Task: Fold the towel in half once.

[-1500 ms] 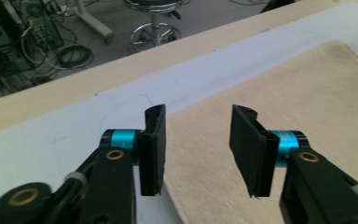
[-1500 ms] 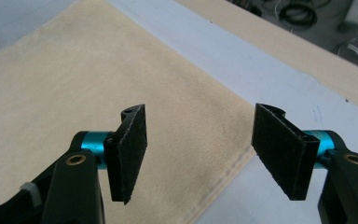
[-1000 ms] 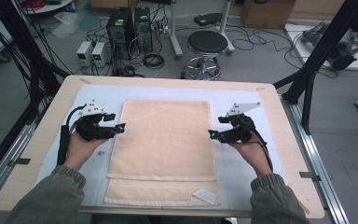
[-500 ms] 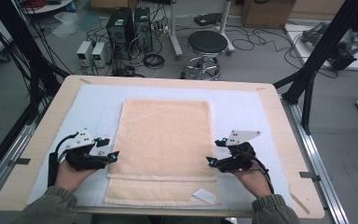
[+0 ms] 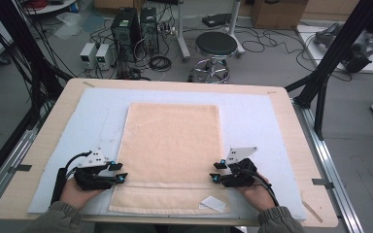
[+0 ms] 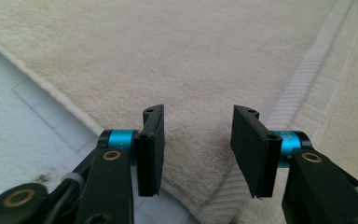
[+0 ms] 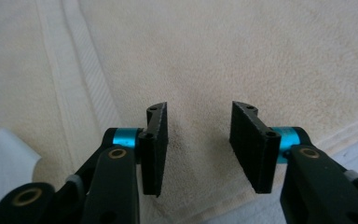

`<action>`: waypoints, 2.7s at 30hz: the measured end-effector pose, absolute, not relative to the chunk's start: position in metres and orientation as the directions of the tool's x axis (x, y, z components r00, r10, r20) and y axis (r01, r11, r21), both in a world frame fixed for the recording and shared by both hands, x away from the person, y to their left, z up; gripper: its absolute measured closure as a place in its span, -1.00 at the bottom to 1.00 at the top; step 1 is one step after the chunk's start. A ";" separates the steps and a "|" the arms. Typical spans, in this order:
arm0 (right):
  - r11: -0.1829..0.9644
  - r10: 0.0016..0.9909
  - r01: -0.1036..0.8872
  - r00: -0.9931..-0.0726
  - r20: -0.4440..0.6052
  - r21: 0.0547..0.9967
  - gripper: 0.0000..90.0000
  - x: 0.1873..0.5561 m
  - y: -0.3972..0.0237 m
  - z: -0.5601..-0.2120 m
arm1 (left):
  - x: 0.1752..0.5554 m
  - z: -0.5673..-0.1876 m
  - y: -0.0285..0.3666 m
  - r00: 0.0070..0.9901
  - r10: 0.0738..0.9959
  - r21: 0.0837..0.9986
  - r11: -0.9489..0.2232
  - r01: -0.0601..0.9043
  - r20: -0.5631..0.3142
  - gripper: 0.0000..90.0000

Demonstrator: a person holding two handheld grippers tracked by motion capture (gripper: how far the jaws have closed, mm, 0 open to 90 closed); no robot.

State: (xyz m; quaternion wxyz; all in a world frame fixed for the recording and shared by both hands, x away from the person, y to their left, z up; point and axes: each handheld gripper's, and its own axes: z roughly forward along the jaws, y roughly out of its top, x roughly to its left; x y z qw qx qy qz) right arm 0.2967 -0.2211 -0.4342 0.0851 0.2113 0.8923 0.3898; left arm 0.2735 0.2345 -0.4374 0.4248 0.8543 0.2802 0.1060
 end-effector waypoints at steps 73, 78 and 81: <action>0.580 0.335 0.266 -0.939 0.072 0.770 0.60 0.229 -0.242 -0.404 | 0.207 -0.413 0.228 0.865 0.501 0.785 -0.521 0.333 -0.034 0.56; 0.570 0.327 0.263 -0.942 0.079 0.779 0.55 0.231 -0.239 -0.409 | 0.211 -0.419 0.229 0.862 0.505 0.778 -0.523 0.350 -0.048 0.53; 0.567 0.326 0.283 -0.939 0.105 0.774 0.55 0.236 -0.236 -0.417 | 0.214 -0.426 0.226 0.870 0.490 0.759 -0.543 0.359 -0.060 0.58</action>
